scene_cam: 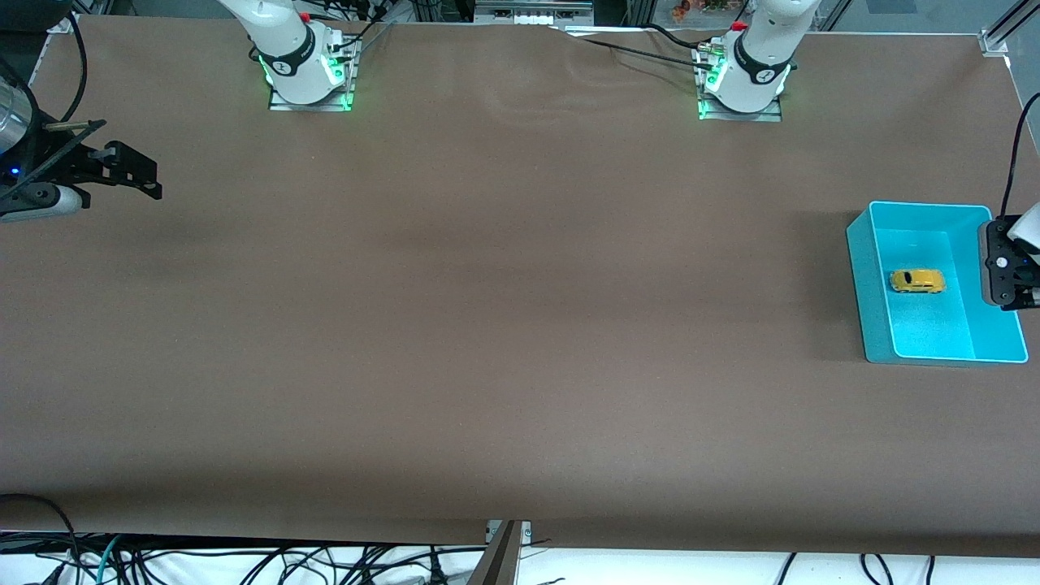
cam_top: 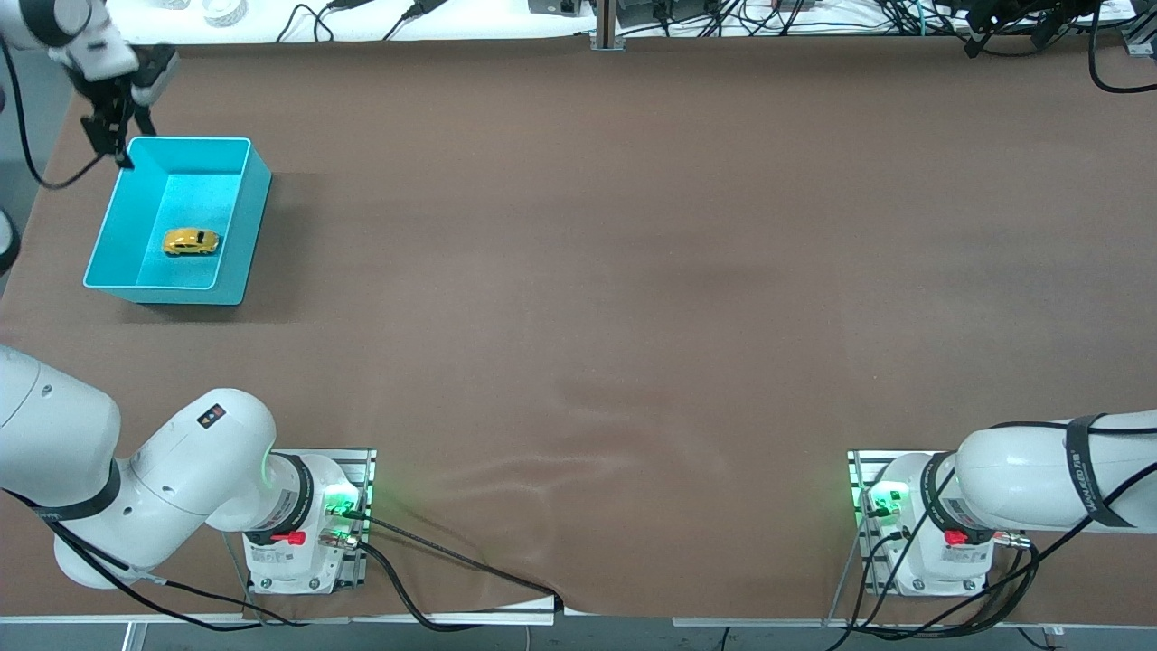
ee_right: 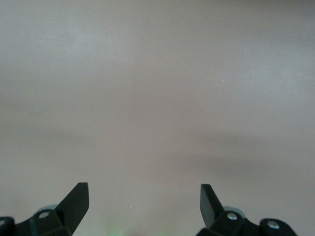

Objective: Wind and store yellow beetle car
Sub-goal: 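Withdraw the left gripper up from the teal box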

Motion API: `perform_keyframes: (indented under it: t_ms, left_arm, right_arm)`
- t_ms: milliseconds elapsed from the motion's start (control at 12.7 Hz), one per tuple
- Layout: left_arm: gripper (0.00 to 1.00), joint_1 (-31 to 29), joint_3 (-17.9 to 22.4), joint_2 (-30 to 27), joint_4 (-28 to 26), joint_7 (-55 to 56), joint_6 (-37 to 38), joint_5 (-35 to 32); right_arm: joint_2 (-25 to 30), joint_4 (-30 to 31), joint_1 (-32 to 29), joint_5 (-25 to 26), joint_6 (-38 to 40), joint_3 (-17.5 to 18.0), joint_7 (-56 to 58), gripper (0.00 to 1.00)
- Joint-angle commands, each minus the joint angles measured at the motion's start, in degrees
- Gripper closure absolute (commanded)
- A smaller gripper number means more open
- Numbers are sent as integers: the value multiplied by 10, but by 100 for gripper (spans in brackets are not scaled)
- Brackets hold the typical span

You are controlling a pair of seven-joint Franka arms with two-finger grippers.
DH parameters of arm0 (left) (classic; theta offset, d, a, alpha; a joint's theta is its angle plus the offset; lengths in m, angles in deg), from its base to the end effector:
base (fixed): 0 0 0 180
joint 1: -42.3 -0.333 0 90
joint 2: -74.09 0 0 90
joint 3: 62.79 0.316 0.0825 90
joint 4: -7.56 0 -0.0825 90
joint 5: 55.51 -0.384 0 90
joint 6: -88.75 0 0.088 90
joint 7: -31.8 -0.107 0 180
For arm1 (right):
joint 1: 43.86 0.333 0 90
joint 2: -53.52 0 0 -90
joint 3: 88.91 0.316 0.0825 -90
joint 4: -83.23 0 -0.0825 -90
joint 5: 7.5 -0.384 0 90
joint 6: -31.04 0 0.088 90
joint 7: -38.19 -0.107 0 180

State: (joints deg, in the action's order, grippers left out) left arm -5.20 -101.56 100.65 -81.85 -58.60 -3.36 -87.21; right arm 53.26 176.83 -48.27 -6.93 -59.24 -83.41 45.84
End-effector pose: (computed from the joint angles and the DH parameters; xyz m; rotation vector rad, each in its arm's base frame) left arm 0.6054 0.2060 0.4050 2.1830 -2.0868 -0.5962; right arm 0.5537 0.0094 0.5928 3.1250 0.2394 -0.0986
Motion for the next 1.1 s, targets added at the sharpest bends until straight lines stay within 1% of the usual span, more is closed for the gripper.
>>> perform_keyframes:
  t_ms: [0, 157, 236, 393, 472, 551, 629, 708, 787, 944, 1022]
  left_arm:
    - [0, 62, 5, 8, 66, 50, 73, 54]
    - [0, 95, 5, 9, 94, 147, 123, 105]
    - [0, 112, 5, 9, 106, 191, 148, 116]
    - [0, 136, 10, 4, 128, 243, 174, 167]
    - [0, 149, 19, -17, 124, 285, 174, 187]
    - [0, 164, 30, -37, 122, 321, 178, 192]
    - [0, 189, 49, -56, 122, 356, 178, 202]
    - [0, 211, 73, -73, 123, 414, 176, 217]
    - [0, 243, 110, -88, 122, 481, 171, 238]
    - [0, 295, 197, -117, 117, 609, 167, 306]
    - [0, 329, 240, -138, 99, 648, 166, 333]
  right_arm:
    - [-3, -14, 0, 5, 16, 0, -7, 1]
    - [-3, -15, 0, 5, 16, 0, -7, 1]
    - [-3, -14, 0, 4, 16, 0, -7, 0]
    - [-3, -14, 0, 4, 16, 0, -7, 0]
    - [-3, -14, 0, 3, 16, 0, -7, 0]
    - [-4, -14, 0, 2, 15, -1, -7, 0]
    - [-4, -14, 0, 2, 15, -1, -7, 0]
    - [-4, -15, 0, 2, 16, -2, -7, 0]
    - [-3, -14, 0, 1, 16, -2, -7, 0]
    - [-3, -14, 0, 1, 16, -2, -8, 1]
    - [-3, -14, 0, 1, 16, -2, -8, 0]
